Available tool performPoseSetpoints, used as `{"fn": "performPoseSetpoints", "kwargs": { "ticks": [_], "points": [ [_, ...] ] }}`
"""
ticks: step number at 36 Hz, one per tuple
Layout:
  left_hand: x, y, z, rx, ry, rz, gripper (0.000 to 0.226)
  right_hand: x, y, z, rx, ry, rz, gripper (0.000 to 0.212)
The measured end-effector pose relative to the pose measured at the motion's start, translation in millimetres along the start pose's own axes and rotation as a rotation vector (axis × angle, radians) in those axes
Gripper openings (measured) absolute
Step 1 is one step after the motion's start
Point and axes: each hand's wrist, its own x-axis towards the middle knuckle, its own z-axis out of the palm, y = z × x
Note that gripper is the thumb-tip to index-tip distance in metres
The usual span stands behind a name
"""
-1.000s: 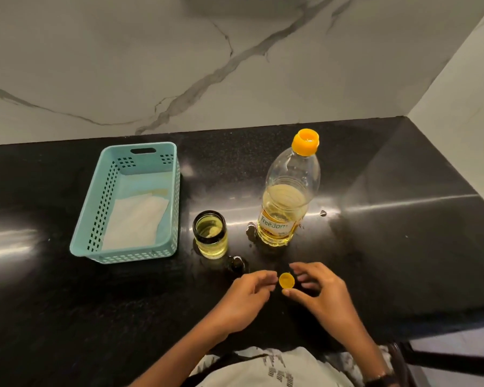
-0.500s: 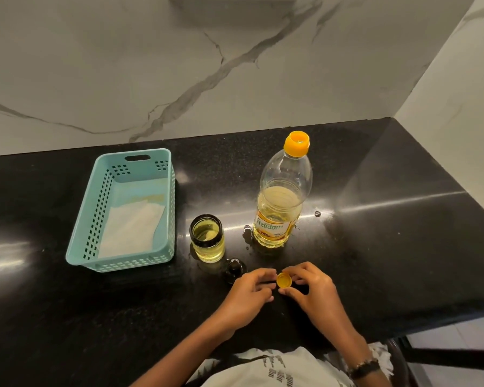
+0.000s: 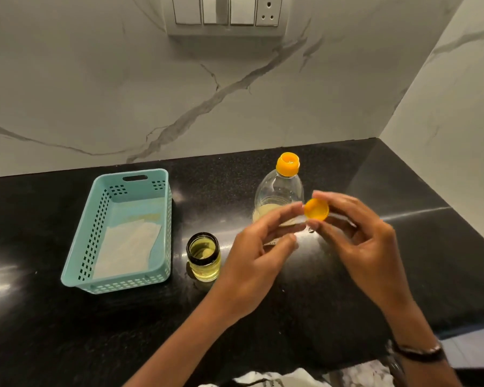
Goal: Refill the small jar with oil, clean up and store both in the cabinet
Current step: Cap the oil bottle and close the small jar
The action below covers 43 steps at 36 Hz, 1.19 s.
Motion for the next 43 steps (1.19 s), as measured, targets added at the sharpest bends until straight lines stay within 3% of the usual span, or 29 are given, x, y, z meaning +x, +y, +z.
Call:
{"fn": "performPoseSetpoints", "kwargs": {
  "ticks": [5,11,17,23,33,43],
  "points": [
    [18,22,-1,0.107,0.127,0.224,0.041,42,-20,-16,0.05,0.044,-0.021,0.046],
    [42,13,-9,0.303,0.353,0.324,0.052,87,-39,-30,-0.269,-0.046,-0.093,0.042],
    [62,-11,-17,0.423,0.257,0.237,0.066,114,-43,-34,-0.451,-0.294,-0.157,0.044],
    [70,-26,-17,0.381,0.213,0.197,0.073,132,-47,-26,-0.585,-0.526,-0.209,0.042],
    [71,-33,-17,0.407,0.264,0.208,0.057,146,-51,-22,-0.661,-0.716,-0.277,0.044],
    [71,-36,-16,0.417,0.292,0.208,0.062,152,-56,-22,-0.678,-0.854,-0.292,0.046]
  ]
}}
